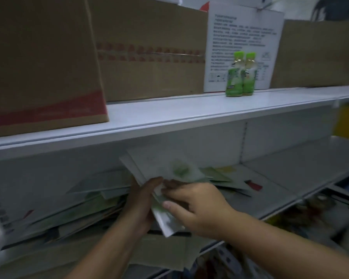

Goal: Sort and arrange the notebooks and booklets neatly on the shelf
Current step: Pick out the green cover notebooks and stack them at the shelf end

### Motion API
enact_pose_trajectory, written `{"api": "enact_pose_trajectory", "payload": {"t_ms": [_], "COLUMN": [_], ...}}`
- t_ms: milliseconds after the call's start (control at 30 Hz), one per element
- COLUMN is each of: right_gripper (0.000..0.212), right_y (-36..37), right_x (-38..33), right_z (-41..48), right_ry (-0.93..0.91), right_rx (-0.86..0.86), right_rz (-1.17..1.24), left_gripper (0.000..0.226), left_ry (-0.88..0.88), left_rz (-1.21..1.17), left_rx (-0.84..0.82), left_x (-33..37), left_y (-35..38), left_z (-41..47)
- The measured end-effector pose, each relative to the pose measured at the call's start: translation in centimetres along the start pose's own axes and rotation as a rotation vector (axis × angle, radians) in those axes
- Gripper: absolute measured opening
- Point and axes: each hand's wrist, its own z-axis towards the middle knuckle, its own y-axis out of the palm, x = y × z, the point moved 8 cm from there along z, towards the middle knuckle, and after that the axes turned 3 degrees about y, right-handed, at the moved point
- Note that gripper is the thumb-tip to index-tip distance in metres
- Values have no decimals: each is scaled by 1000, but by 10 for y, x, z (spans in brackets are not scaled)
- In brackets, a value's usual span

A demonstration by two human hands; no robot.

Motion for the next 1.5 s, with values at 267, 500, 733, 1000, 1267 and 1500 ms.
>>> {"api": "enact_pose_trajectory", "payload": {"t_ms": [267,500,733,1000,1267,1500], "right_gripper": [91,19,27,23,24,26], "right_y": [-35,-60,-113,-158,-226,-262], "right_x": [179,267,373,480,587,681], "right_z": [-71,-138,-216,-299,-328,-344], "right_ry": [744,875,939,1101,1215,1281], "right_rx": [10,67,262,411,593,600], "right_rz": [655,1168,1182,1137,874,698], "left_gripper": [23,53,47,68,75,39], "left_ry": [-349,-400,-400,-685,-731,-581], "left_rz": [85,49,33,25,76,258], "left_rx": [-328,-328,-306,-528,-726,-735], "left_x": [-58,-115,-197,-296,-396,-440], "left_y": [102,215,339,476,604,691], "left_z": [-27,-14,-1,0,54,86]}}
